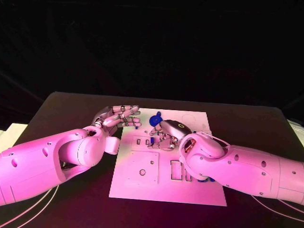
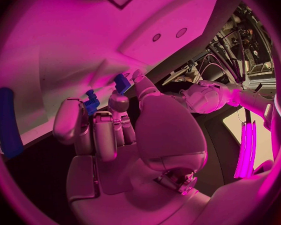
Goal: Assemble the parts on the task board
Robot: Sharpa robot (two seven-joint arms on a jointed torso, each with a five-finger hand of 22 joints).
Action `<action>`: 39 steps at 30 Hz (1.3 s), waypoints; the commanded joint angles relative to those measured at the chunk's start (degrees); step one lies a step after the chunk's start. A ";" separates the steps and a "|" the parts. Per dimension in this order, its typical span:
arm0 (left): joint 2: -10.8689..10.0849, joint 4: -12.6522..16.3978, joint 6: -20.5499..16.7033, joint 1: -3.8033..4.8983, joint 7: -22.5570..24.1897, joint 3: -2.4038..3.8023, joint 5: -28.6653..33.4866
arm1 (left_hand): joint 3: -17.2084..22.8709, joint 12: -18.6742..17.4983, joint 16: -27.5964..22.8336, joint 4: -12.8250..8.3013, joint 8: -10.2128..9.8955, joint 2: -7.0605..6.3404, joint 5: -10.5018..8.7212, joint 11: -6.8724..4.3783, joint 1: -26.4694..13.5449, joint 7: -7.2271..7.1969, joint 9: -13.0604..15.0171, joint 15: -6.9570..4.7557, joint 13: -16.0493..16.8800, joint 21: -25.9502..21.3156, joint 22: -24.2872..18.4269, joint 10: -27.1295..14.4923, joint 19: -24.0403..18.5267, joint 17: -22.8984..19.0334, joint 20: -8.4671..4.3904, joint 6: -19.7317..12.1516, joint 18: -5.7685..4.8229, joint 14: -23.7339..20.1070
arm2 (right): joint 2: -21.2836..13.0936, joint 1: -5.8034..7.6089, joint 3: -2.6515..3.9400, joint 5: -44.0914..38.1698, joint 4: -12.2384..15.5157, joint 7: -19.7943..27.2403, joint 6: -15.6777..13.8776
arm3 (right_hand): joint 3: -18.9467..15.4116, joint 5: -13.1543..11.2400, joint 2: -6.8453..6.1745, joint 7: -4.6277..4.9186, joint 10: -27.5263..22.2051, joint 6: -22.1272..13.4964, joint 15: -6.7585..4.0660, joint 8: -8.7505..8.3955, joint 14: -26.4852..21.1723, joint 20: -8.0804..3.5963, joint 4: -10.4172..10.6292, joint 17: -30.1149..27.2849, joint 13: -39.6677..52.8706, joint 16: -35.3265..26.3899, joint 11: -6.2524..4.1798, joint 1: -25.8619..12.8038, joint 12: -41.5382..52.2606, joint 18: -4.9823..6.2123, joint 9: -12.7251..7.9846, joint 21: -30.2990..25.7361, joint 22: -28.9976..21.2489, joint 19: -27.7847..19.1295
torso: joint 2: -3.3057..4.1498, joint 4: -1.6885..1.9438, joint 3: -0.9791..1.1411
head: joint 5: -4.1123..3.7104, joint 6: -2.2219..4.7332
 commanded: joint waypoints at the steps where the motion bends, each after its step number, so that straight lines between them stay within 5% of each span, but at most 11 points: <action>1: 0.13 -0.12 1.06 0.07 -0.03 0.05 0.10 | 0.28 -0.17 -0.27 -0.14 -0.23 0.25 -0.38 0.00 -0.13 -0.03 -0.02 -0.19 -0.05 0.35 0.15 -0.53 -0.07 0.23 -0.07 0.15 0.33 -0.22 | -0.57 -0.19 0.04 -0.33 0.96 4.19 -6.77 | -0.62 0.53 -0.38 0.14 -0.50 -0.65 0.35 -0.32 4.33 0.01 0.03 8.52 -0.19 -0.24 0.11 0.55 -0.35 0.89 -0.08 -0.37 -0.12 -0.46 | 0.00 0.00 0.03 | 0.02 -0.04; 6: 0.12 -0.60 0.35 0.06 -2.20 0.05 -3.89 | 2.13 0.81 0.95 -0.70 0.51 0.60 1.46 -1.08 0.29 -0.92 0.27 -1.42 0.27 2.00 1.27 2.38 1.53 1.72 -0.85 1.97 0.63 2.41 | -2.39 -0.19 0.40 4.98 2.29 11.96 -7.71 | -2.04 1.16 -0.12 0.67 -1.30 -2.46 0.73 -0.80 4.18 0.32 0.49 8.14 -0.99 -0.53 0.56 1.40 -1.06 1.02 -0.29 -0.93 -0.95 -0.93 | -0.19 -0.22 0.14 | 0.15 0.05; 12: 0.14 -0.99 -0.99 0.07 -8.20 0.05 -9.06 | 4.66 1.09 7.38 0.64 0.20 -1.78 2.40 -3.01 -2.54 -2.18 0.10 -3.74 0.39 8.13 4.97 7.10 7.60 7.15 -2.98 3.33 0.73 11.97 | -6.63 1.25 0.86 11.77 5.93 19.00 -4.21 | -4.03 1.24 0.14 0.99 -2.40 -3.28 1.07 -0.62 3.74 0.69 1.36 6.95 -1.97 -1.39 0.92 1.34 -1.92 1.41 -0.23 -2.20 -2.93 -2.09 | -0.41 -0.38 0.43 | 0.39 0.39; 13: 0.15 -1.06 -1.48 0.07 -9.42 0.05 -10.09 | 4.98 2.03 11.99 0.99 0.21 -2.17 2.38 -3.77 -3.15 -2.73 0.15 -4.51 0.90 10.27 6.21 9.15 9.67 10.73 -3.67 3.55 0.77 13.91 | -7.69 1.73 0.90 13.26 6.76 19.68 -3.36 | -4.37 1.22 0.17 1.01 -2.52 -3.34 1.10 -0.58 3.67 0.73 1.53 6.73 -2.13 -1.55 0.95 1.27 -2.04 1.47 -0.22 -2.40 -3.26 -2.26 | -0.48 -0.44 0.49 | 0.37 0.33; 16: 0.11 -1.36 -1.97 0.18 -15.08 0.05 -14.33 | 7.04 5.04 49.06 1.62 0.39 -3.85 2.35 -5.32 -4.63 -3.86 0.38 -6.04 3.71 33.40 30.71 12.75 15.00 42.94 -5.52 3.81 -2.63 15.73 | -11.58 3.71 0.96 21.51 9.24 22.68 -1.83 | -4.82 1.34 0.67 1.03 -3.07 -3.40 1.12 -0.46 3.36 0.79 1.68 5.75 -2.83 -2.24 0.95 1.69 -2.69 1.68 -0.18 -3.06 -4.32 -2.81 | -0.74 -0.62 0.62 | 0.50 0.10; 17: 0.10 -1.49 -1.77 0.30 -17.28 0.06 -16.17 | 7.04 6.03 54.85 1.99 0.54 -3.91 2.25 -5.40 -5.34 -3.91 0.43 -5.96 4.54 37.41 35.40 13.49 15.48 48.39 -5.81 3.85 -3.14 16.03 | -12.77 4.30 0.96 24.70 9.86 23.80 -1.97 | -4.81 1.51 1.06 0.96 -2.91 -3.20 1.08 -0.28 3.34 0.78 1.59 5.68 -2.68 -2.30 0.89 2.15 -2.43 1.69 -0.12 -3.11 -4.34 -2.81 | -0.84 -0.74 0.71 | 0.64 0.15; 24: 1.42 -3.62 8.01 3.22 -37.17 0.06 -40.12 | 3.24 16.36 69.24 6.34 5.39 -3.28 -1.05 -7.03 -12.61 -6.12 3.42 -7.29 13.06 47.26 46.40 15.05 15.20 62.16 -6.71 7.55 -4.22 16.47 | -19.36 9.06 0.97 44.00 10.88 28.09 -3.39 | -4.00 2.75 4.20 0.23 -2.50 -1.26 0.32 1.29 3.09 0.13 1.00 4.01 -3.66 -3.70 0.11 4.93 -2.81 1.90 0.23 -4.09 -5.61 -2.79 | -1.69 -1.24 1.25 | 1.07 -0.15; 27: 2.39 -4.71 13.32 4.58 -43.37 0.05 -46.66 | -0.72 27.34 78.31 9.31 8.97 -2.13 -1.71 -7.79 -13.97 -6.60 6.95 -7.11 23.35 57.92 59.49 9.72 16.82 70.72 -7.10 5.58 -6.03 17.69 | -20.66 10.32 0.96 46.77 10.00 27.81 -3.59 | -4.24 2.90 4.31 0.14 -2.22 -1.01 0.24 1.54 3.05 0.02 1.11 3.68 -3.70 -4.00 0.02 4.84 -2.68 1.91 0.26 -4.25 -5.78 -2.69 | -1.99 -1.52 1.43 | 1.32 -0.24; 32: 4.79 -6.74 20.32 6.42 -49.90 0.03 -53.80 | -5.22 36.65 79.37 9.56 12.42 -0.52 -2.04 -7.51 -15.59 -6.58 10.30 -7.49 32.46 60.92 63.40 6.26 16.83 71.74 -6.75 3.52 -6.48 17.92 | -21.39 11.28 0.96 48.64 8.24 26.94 -3.36 | -4.49 3.00 4.41 0.05 -1.93 -0.80 0.16 1.75 2.98 -0.07 1.22 3.24 -3.70 -4.38 -0.07 4.74 -2.51 1.96 0.28 -4.51 -6.14 -2.70 | -2.32 -1.82 1.70 | 1.56 -0.43; 37: 8.38 -9.55 27.11 7.40 -54.05 0.02 -59.06 | -10.22 60.27 79.37 9.86 18.91 1.69 -4.39 -8.43 -16.19 -7.81 16.54 -8.08 56.92 64.51 68.58 11.67 18.06 71.74 -7.39 2.59 -7.33 17.92 | -21.43 11.67 0.96 49.82 6.71 25.28 -2.30 | -4.85 3.02 4.43 0.00 -1.69 -0.78 0.10 1.85 2.89 -0.15 1.42 2.77 -3.67 -4.79 -0.11 4.46 -2.34 2.05 0.26 -4.92 -6.76 -2.86 | -2.46 -1.87 1.85 | 1.62 -0.71; 39: 9.63 -10.53 28.75 7.65 -55.05 0.03 -60.33 | -11.44 64.62 79.37 9.97 21.35 2.38 -4.58 -8.89 -16.26 -8.17 19.21 -8.53 61.67 65.28 69.78 12.83 18.41 71.74 -7.44 2.09 -7.64 17.92 | -21.33 11.78 0.96 50.37 5.95 24.67 -1.95 | -4.91 3.04 4.45 -0.01 -1.62 -0.77 0.09 1.87 2.86 -0.16 1.45 2.60 -3.65 -4.93 -0.12 4.43 -2.28 2.07 0.26 -5.01 -6.89 -2.89 | -2.46 -1.88 1.77 | 1.67 -0.85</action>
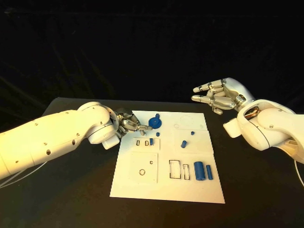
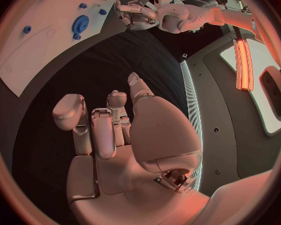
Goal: Assemble the parts on the task board
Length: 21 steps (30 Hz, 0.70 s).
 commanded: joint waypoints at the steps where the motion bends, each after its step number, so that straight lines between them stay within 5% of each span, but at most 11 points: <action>1: 1.93 -1.68 9.93 0.45 -7.29 0.02 -8.74 | -1.71 4.32 0.13 -0.08 3.23 0.88 -0.26 -0.40 0.03 -0.73 3.75 -0.48 4.72 0.89 6.00 0.93 2.64 15.06 -0.68 -1.01 -1.01 5.97 | 0.16 0.15 0.01 3.60 -0.99 -1.11 1.70 | -0.45 0.39 0.28 -0.06 0.31 0.25 -0.42 0.31 2.96 -0.25 -0.02 2.55 0.09 -0.39 -0.23 -0.17 0.26 1.19 0.03 -0.37 -0.15 -0.15 | -0.11 -0.09 0.02 | 0.14 -0.21; 8: 5.37 -4.42 12.89 1.13 -9.92 0.01 -12.79 | -5.18 5.92 0.13 0.21 7.38 1.96 -0.87 -0.53 -1.47 -1.05 9.68 -0.72 6.75 1.74 7.37 0.75 3.00 15.06 -0.83 -3.92 -1.29 5.97 | 0.16 0.27 0.00 3.64 -1.88 -2.09 2.15 | -1.52 1.70 -0.05 -0.04 0.30 -0.41 -0.47 0.16 2.96 -0.35 0.24 2.14 -0.43 -0.87 -0.23 -0.55 -0.02 1.27 -0.14 -0.98 -0.90 -0.17 | -0.01 -0.17 0.08 | 0.45 -0.50; 21: 9.42 -7.88 15.99 1.52 -11.02 -0.08 -14.13 | -7.05 6.27 0.13 0.24 8.35 2.06 -0.98 -0.64 -2.75 -1.22 11.33 -0.86 7.24 2.02 7.86 0.79 3.11 15.06 -1.02 -4.73 -1.38 5.97 | 0.64 0.32 -0.01 3.12 -2.37 -3.10 2.93 | -1.76 1.90 -0.10 -0.03 0.16 -0.51 -0.47 0.15 2.91 -0.36 0.28 1.81 -0.70 -1.15 -0.22 -0.59 -0.26 1.36 -0.16 -1.35 -1.48 -0.38 | 0.05 -0.21 0.02 | 0.38 -0.91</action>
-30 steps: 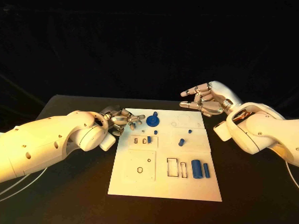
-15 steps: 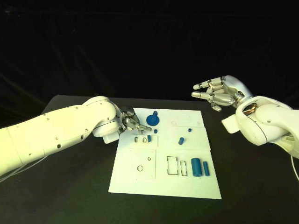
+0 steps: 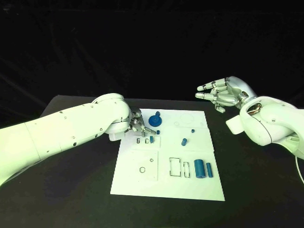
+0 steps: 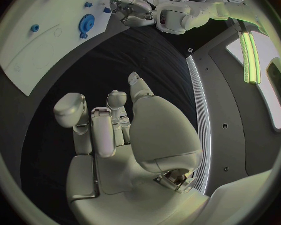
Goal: Assemble the parts on the task board
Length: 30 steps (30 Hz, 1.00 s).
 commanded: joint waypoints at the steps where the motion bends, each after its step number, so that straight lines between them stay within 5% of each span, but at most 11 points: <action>1: 0.63 -0.67 3.07 0.12 -1.22 -0.01 -1.59 | -0.47 0.20 0.13 -0.03 0.25 -0.08 -0.27 -0.28 -0.61 0.00 0.09 -0.39 0.07 0.39 7.88 0.02 3.05 15.07 -0.49 -0.47 -0.53 6.03 | 0.15 0.01 0.01 -0.18 -0.05 -0.73 1.39 | -0.44 0.33 -0.10 -0.02 0.15 -0.51 -0.47 0.16 2.90 -0.16 0.01 1.83 -0.12 -0.24 -0.23 -0.59 -0.26 0.47 -0.07 -0.42 -0.19 -0.17 | 0.03 -0.03 -0.03 | 0.06 -0.16; 30: 3.69 -3.46 4.90 0.07 -0.62 -0.02 -0.13 | -0.91 0.10 0.13 -0.26 0.87 1.08 -0.25 -0.32 0.40 -0.03 1.31 -0.44 0.06 0.43 8.00 -0.17 3.03 15.07 -0.55 -1.14 -0.54 6.03 | 1.26 0.01 -0.02 -0.74 -0.66 -1.31 2.75 | -0.87 0.42 0.05 -0.01 0.01 -0.56 -0.45 0.22 2.88 -0.15 0.30 1.63 -0.38 -0.47 -0.20 -0.88 -0.46 0.58 -0.08 -0.90 -0.87 -0.40 | 0.03 0.13 -0.04 | -0.22 -0.97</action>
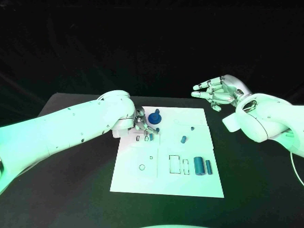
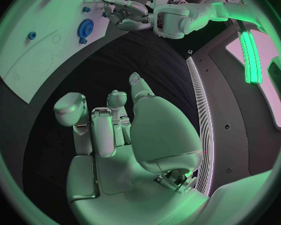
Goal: Assemble the parts on the task board
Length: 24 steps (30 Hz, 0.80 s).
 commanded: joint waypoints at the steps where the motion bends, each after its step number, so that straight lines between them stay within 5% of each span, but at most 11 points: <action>1: 0.30 -0.34 1.91 0.06 0.12 0.02 0.63 | -0.31 0.08 0.14 0.04 0.37 0.61 -0.25 -0.32 -0.06 -0.03 0.12 -0.44 -0.10 0.23 8.06 -0.18 3.25 15.09 -0.36 -0.34 -0.56 6.03 | 0.02 0.01 0.00 -0.66 0.02 -0.22 1.20 | -0.29 0.21 0.05 0.00 -0.01 -0.55 -0.45 0.23 2.87 -0.16 -0.06 1.64 -0.10 -0.39 -0.23 -0.42 -0.23 0.58 -0.08 -0.18 -0.05 -0.40 | 0.00 0.00 -0.02 | 0.05 -0.15; 24: 1.76 -1.83 3.16 0.02 0.92 -0.38 2.12 | -0.54 -0.11 0.14 -0.20 0.74 1.38 -0.24 -0.28 1.33 0.00 0.99 -0.40 -0.20 0.23 8.11 -0.39 3.21 15.09 -0.33 -0.79 -0.56 6.03 | 0.30 0.00 -0.03 0.92 0.18 -0.55 2.43 | -0.86 0.29 0.21 0.00 -0.16 -0.64 -0.43 0.30 2.85 -0.15 0.33 1.41 -0.38 -0.66 -0.21 -0.79 -0.41 0.66 -0.08 -0.63 -0.62 -0.55 | 0.01 0.00 0.07 | -0.11 -0.51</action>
